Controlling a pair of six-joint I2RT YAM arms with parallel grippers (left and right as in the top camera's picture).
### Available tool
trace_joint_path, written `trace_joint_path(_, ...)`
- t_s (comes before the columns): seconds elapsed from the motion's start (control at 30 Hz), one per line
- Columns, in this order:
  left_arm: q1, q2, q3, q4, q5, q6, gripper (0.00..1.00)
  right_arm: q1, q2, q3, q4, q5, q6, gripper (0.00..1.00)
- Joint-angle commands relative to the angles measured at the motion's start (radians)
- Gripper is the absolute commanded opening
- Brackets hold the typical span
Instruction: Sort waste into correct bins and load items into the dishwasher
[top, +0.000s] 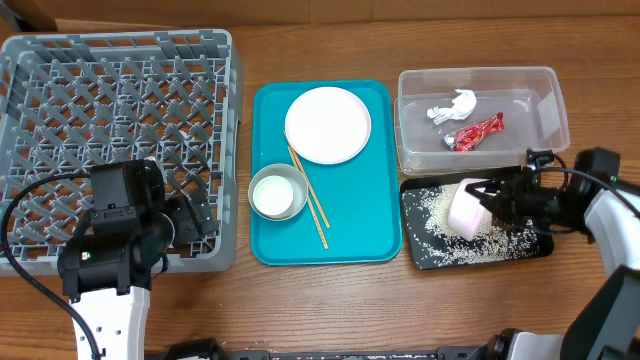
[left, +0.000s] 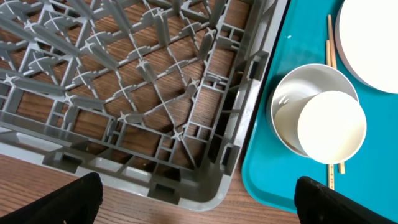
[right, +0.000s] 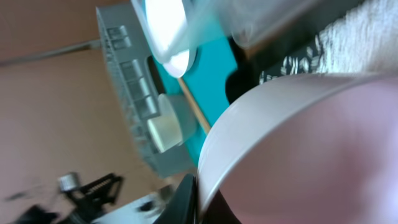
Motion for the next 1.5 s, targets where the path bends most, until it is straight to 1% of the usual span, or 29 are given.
trace_joint_path(0.0,0.005,0.004,0.021,0.004,0.006,-0.021,1.0,0.06,-0.092,0.192,-0.093,0.198,-0.151,0.04)
trace_joint_path(0.07,0.005,0.004,0.021,0.003,0.006,-0.021,1.0,0.118,-0.108,0.275,-0.147,0.251,-0.176,0.04)
trace_joint_path(0.13,0.005,0.004,0.021,0.003,0.007,-0.021,1.0,0.205,-0.112,0.346,-0.169,0.301,-0.175,0.04)
trace_joint_path(0.2,0.005,0.004,0.021,0.004,0.006,-0.021,1.0,0.301,-0.112,0.391,-0.158,0.358,-0.175,0.04)
trace_joint_path(0.27,0.005,0.004,0.021,0.004,0.007,-0.021,1.0,0.417,-0.112,0.418,-0.112,0.445,-0.168,0.04)
trace_joint_path(0.37,0.005,0.004,0.021,0.004,0.007,-0.021,1.0,0.595,-0.111,0.423,0.009,0.6,-0.164,0.04)
trace_joint_path(0.43,0.005,0.004,0.021,0.004,0.007,-0.021,1.0,0.72,-0.1,0.423,0.108,0.74,-0.164,0.04)
trace_joint_path(0.47,0.005,0.004,0.021,0.004,0.007,-0.021,1.0,0.811,-0.08,0.423,0.192,0.866,-0.164,0.04)
trace_joint_path(0.53,0.005,0.004,0.021,0.004,0.007,-0.021,1.0,0.929,-0.025,0.422,0.326,1.026,-0.173,0.04)
trace_joint_path(0.6,0.005,0.004,0.021,0.003,0.007,-0.021,1.0,0.978,0.027,0.422,0.402,1.067,-0.176,0.04)
trace_joint_path(0.77,0.005,0.004,0.021,0.003,0.007,-0.021,1.0,1.029,0.183,0.422,0.565,1.059,-0.175,0.04)
trace_joint_path(1.0,0.005,0.004,0.021,0.003,0.007,-0.021,1.0,1.03,0.381,0.422,0.743,0.991,-0.175,0.04)
trace_joint_path(1.1,0.005,0.004,0.021,0.0,0.007,-0.021,1.0,1.029,0.438,0.422,0.801,0.991,-0.167,0.04)
trace_joint_path(1.2,0.005,0.004,0.021,-0.002,0.007,-0.021,1.0,1.03,0.476,0.422,0.816,0.99,-0.163,0.04)
trace_joint_path(1.23,0.005,0.004,0.021,-0.002,0.007,-0.021,1.0,1.03,0.483,0.422,0.808,0.985,-0.163,0.07)
trace_joint_path(1.3,0.005,0.004,0.021,-0.003,0.007,-0.021,1.0,1.03,0.485,0.422,0.79,0.967,-0.164,0.19)
trace_joint_path(1.37,0.005,0.004,0.021,-0.002,0.007,-0.021,1.0,1.029,0.478,0.423,0.778,0.964,-0.164,0.2)
trace_joint_path(1.4,0.005,0.004,0.021,-0.001,0.007,-0.021,1.0,1.029,0.468,0.424,0.767,0.964,-0.164,0.23)
trace_joint_path(1.43,0.005,0.004,0.021,0.0,0.007,-0.021,1.0,1.029,0.452,0.428,0.748,0.964,-0.164,0.3)
trace_joint_path(1.47,0.005,0.004,0.021,-0.001,0.006,-0.021,1.0,1.029,0.412,0.442,0.703,0.964,-0.164,0.47)
